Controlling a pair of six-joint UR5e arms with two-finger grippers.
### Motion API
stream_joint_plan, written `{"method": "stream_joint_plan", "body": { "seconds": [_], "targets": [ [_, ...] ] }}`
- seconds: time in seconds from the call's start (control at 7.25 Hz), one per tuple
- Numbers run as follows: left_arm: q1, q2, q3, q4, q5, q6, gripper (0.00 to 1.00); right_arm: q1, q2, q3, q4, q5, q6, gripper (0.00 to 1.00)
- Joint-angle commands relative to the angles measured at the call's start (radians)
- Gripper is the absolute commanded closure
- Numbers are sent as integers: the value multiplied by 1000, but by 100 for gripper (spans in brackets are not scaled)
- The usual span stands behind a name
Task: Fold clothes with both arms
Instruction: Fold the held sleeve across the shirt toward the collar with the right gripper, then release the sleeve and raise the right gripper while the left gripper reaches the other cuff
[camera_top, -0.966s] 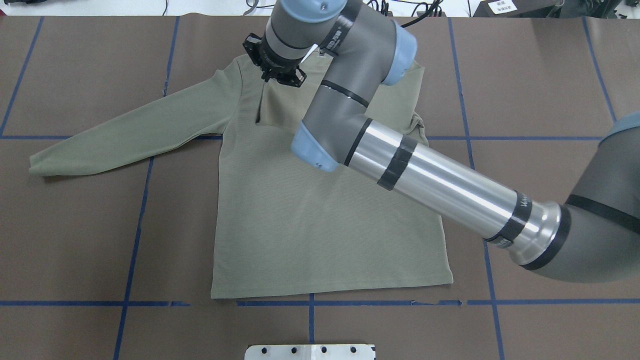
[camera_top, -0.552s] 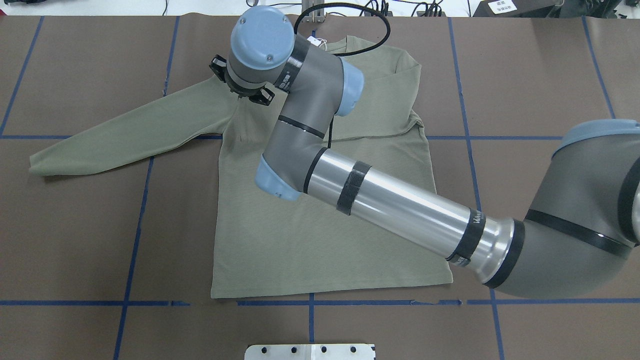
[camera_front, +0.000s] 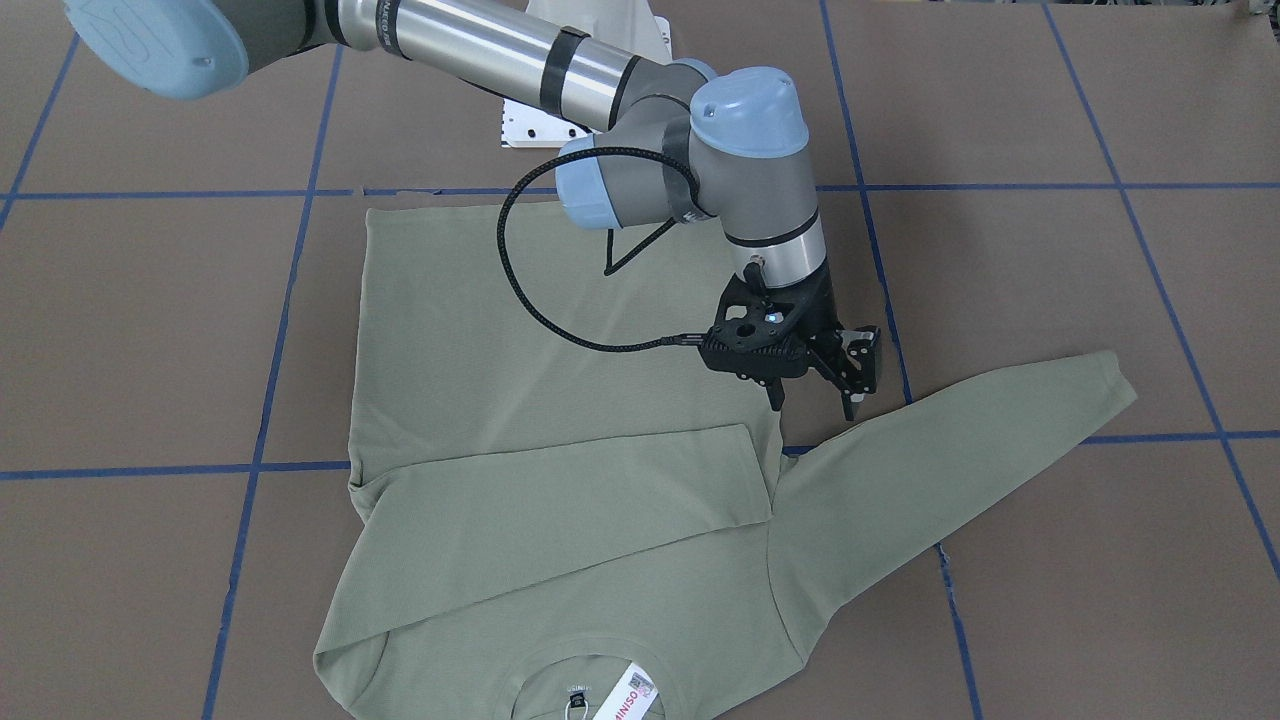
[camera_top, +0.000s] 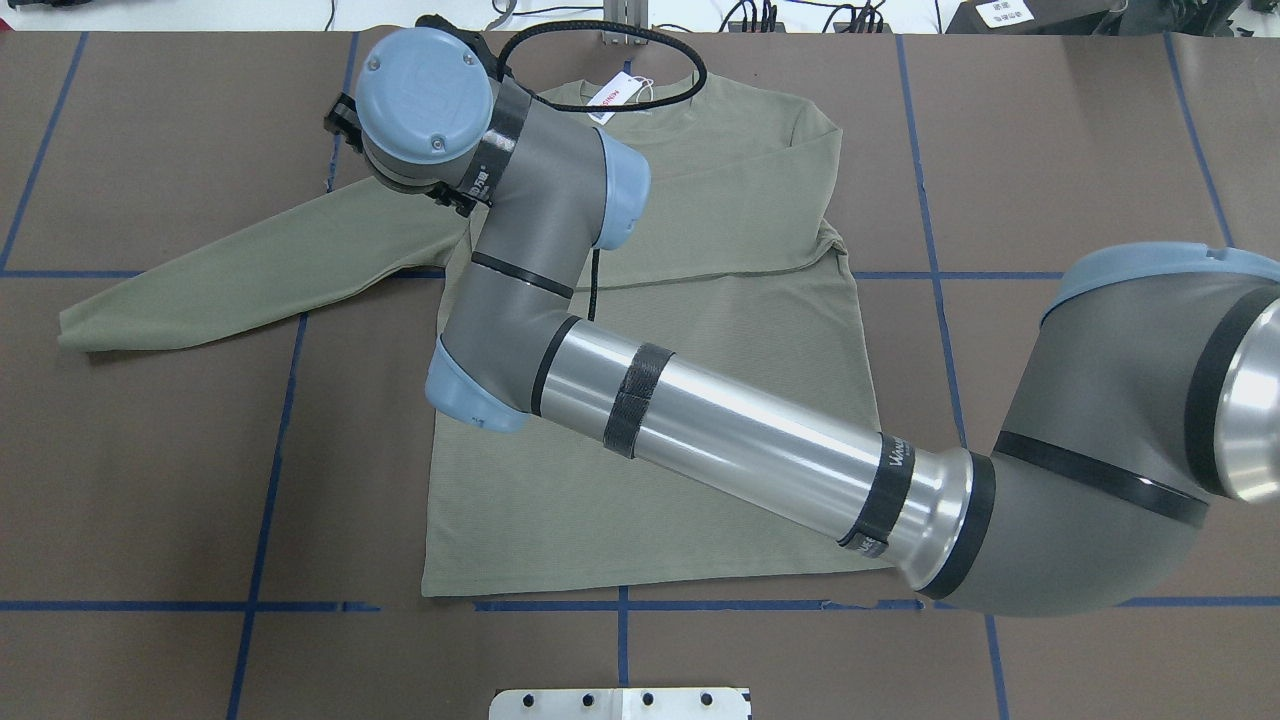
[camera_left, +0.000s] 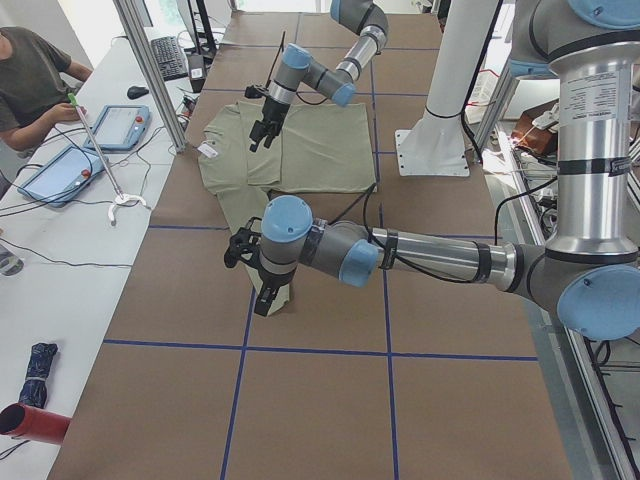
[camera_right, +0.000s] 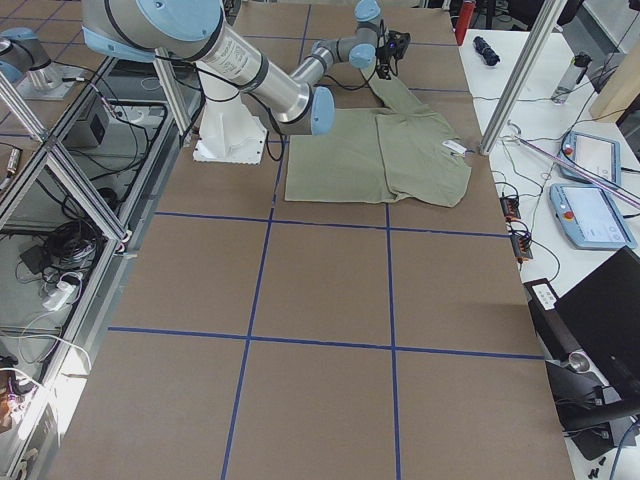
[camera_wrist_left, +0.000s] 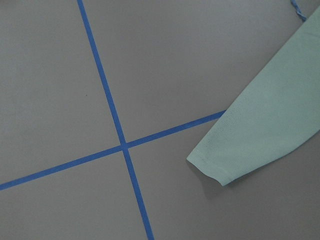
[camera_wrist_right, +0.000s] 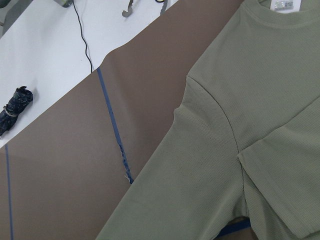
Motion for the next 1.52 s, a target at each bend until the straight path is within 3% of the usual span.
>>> {"method": "stream_joint_plan", "body": {
  "seconds": [0.0, 0.14, 0.28, 0.41, 0.55, 0.69, 1.38],
  "targets": [
    [80, -37, 177, -207, 1, -213, 0, 77, -180, 290, -110, 173, -8, 0],
    [102, -61, 275, -324, 3, -283, 0, 112, -295, 439, -150, 251, -12, 0],
    [138, -116, 367, -383, 3, -334, 0, 135, -439, 588, -152, 275, -26, 0],
    [174, -147, 388, -385, 1, -361, 0, 160, -553, 701, -154, 300, -78, 0],
    [212, -182, 420, -383, 1, -426, 0, 195, -609, 754, -155, 351, -98, 0],
    [262, -230, 468, -386, 0, -526, 0, 218, -644, 782, -155, 385, -98, 0],
    [353, -233, 503, -389, 1, -543, 23, 218, -666, 789, -154, 373, -98, 0]
  ]
}}
